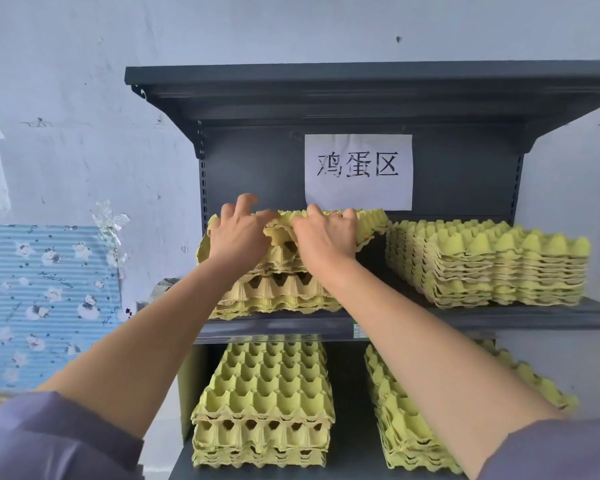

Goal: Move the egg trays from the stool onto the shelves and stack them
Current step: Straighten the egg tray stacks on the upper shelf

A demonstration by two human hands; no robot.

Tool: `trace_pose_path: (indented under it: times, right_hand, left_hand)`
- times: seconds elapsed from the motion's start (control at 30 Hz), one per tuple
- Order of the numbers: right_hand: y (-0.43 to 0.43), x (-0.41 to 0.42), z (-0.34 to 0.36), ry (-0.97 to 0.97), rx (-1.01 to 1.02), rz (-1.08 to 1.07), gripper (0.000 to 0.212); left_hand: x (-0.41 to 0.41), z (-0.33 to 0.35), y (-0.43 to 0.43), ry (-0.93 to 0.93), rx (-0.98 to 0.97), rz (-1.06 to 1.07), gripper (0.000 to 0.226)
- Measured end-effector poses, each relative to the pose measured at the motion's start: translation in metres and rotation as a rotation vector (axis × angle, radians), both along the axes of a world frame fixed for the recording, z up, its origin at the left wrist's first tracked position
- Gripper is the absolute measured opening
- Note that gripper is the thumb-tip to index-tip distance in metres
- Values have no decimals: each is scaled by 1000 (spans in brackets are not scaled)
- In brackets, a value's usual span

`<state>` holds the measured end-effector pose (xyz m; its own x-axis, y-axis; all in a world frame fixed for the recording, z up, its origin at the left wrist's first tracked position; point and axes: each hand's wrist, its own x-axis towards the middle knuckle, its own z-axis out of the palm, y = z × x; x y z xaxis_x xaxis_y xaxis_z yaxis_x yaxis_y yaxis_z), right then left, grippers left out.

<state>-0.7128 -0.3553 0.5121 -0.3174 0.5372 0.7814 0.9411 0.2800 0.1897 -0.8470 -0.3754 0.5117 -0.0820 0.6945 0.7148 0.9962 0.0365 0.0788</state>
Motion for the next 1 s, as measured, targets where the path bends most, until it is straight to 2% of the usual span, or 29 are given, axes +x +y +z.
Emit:
trace_pose_path:
  times: [0.07, 0.13, 0.23, 0.37, 0.43, 0.47, 0.6, 0.7, 0.87, 1.0]
  right_hand:
    - [0, 0, 0, -8, -10, 23, 22]
    - [4, 7, 4, -12, -14, 67, 19]
    - [8, 25, 18, 48, -83, 176, 34]
    - [21, 58, 32, 403, -75, 360, 39]
    - [41, 76, 33, 573, -85, 366, 33]
    - [53, 86, 30, 591, -121, 326, 32]
    - [95, 119, 6, 317, -372, 192, 71]
    - [111, 124, -6, 155, -448, 280, 85]
    - [125, 122, -7, 185, -429, 387, 75]
    - [127, 120, -3, 183, -317, 349, 66]
  left_hand:
    - [-1, 0, 5, 65, -4, -30, 45]
    - [1, 2, 11, 52, -2, -30, 38]
    - [4, 7, 20, 87, 15, -3, 33]
    - [1, 9, 25, 84, 22, -16, 32]
    - [0, 7, 24, 66, 9, -40, 33]
    - [0, 7, 24, 65, 7, -48, 34]
    - [5, 7, 22, 69, 15, -71, 42]
    - [14, 5, 21, 174, 30, -159, 56]
    - [38, 4, 21, 414, -11, -253, 66]
    - [38, 4, 25, 493, 125, -212, 42]
